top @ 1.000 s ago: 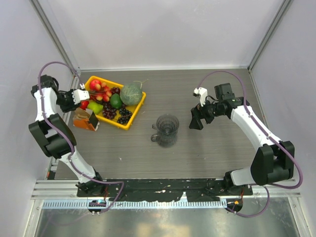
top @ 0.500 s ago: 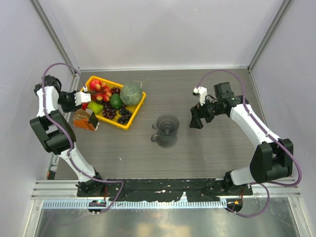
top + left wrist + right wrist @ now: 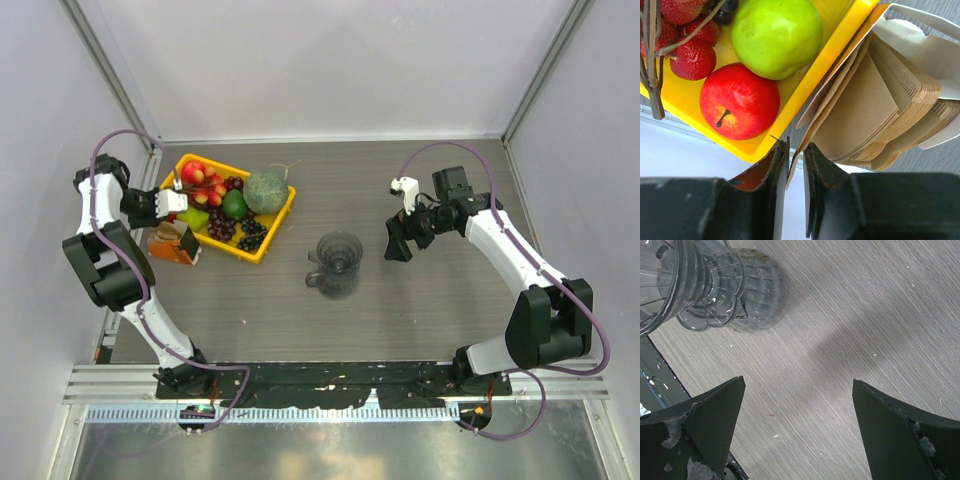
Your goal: Place the coffee filter in the dripper
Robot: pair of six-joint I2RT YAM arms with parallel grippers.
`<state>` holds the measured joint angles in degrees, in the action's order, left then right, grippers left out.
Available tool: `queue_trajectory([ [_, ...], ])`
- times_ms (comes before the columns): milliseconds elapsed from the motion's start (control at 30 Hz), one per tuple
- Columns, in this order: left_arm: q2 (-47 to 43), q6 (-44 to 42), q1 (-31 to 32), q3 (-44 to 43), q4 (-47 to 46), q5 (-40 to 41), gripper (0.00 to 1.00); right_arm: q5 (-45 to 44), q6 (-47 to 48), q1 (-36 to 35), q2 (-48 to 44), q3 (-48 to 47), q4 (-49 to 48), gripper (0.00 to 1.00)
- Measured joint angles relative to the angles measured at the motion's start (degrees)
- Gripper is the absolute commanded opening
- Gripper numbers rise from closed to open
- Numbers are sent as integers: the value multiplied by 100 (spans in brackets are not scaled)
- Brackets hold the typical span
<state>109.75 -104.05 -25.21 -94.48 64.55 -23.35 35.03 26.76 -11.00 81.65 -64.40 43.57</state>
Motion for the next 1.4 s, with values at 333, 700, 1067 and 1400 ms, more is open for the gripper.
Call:
queue_trajectory([
  [333, 24, 181, 0, -166, 142, 44, 0, -2, 13, 0, 4, 0, 24, 95],
  [700, -407, 658, -13, -195, 267, 17, 0, 17, 31, 44, 4, 0, 22, 96],
  [1067, -1200, 1316, -81, -74, 348, -35, 0, 179, 33, 63, 4, -2, 22, 95],
  [1400, -1735, 1805, -131, -83, 560, -267, 0, 461, 33, 63, 4, -271, 22, 96],
])
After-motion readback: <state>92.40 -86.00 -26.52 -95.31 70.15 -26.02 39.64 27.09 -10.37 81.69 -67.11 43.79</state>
